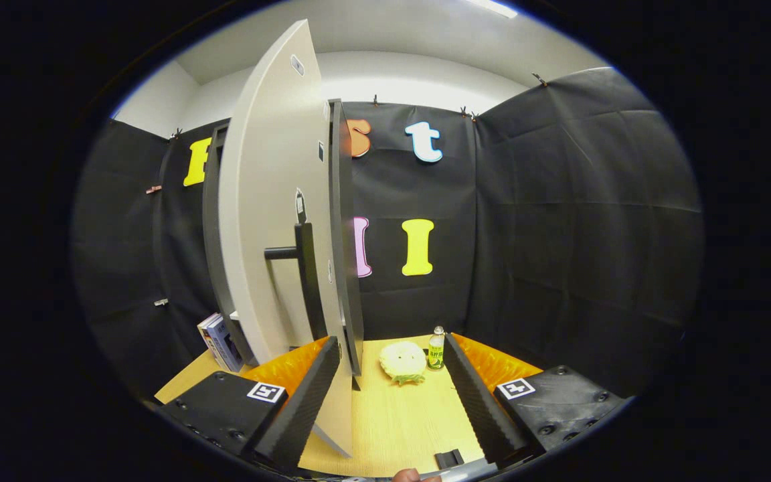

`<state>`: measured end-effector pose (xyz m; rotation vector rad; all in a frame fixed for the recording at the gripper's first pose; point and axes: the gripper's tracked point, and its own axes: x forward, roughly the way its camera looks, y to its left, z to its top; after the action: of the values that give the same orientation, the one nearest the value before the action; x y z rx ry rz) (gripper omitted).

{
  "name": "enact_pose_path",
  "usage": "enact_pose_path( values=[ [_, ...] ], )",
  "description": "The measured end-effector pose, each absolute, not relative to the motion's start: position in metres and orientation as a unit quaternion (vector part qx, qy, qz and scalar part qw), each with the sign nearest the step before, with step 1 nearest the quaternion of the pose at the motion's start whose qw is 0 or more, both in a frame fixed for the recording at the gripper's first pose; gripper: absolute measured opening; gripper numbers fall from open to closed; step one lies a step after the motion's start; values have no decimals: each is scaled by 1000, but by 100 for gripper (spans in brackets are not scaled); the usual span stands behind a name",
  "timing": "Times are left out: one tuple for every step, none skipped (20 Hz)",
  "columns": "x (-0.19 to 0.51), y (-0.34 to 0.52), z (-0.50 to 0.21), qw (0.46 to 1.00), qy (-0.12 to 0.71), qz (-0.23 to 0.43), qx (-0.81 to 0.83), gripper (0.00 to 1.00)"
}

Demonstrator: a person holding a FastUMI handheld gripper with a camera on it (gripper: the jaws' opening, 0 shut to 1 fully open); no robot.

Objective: Open the shoe cabinet door, grab the shoes and put them into the shoe cabinet, then close the shoe cabinet door.

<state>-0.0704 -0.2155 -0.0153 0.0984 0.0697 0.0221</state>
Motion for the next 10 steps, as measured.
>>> enact_pose_path(
  values=[
    [-67,-215,-15,998,38,12,50,99],
    [-67,-216,-15,998,39,13,51,99],
    [-65,-213,-17,997,42,16,56,98],
    [-64,-210,-17,997,44,18,62,99],
    [-63,-207,-18,997,46,20,62,98],
    [-63,-206,-19,997,45,20,61,98],
    [-62,-203,-20,997,46,21,58,98],
    [-63,-199,-20,997,47,23,57,98],
    [-64,-193,-19,997,47,26,59,98],
    [-67,-183,-19,996,49,30,61,98]
  ],
)
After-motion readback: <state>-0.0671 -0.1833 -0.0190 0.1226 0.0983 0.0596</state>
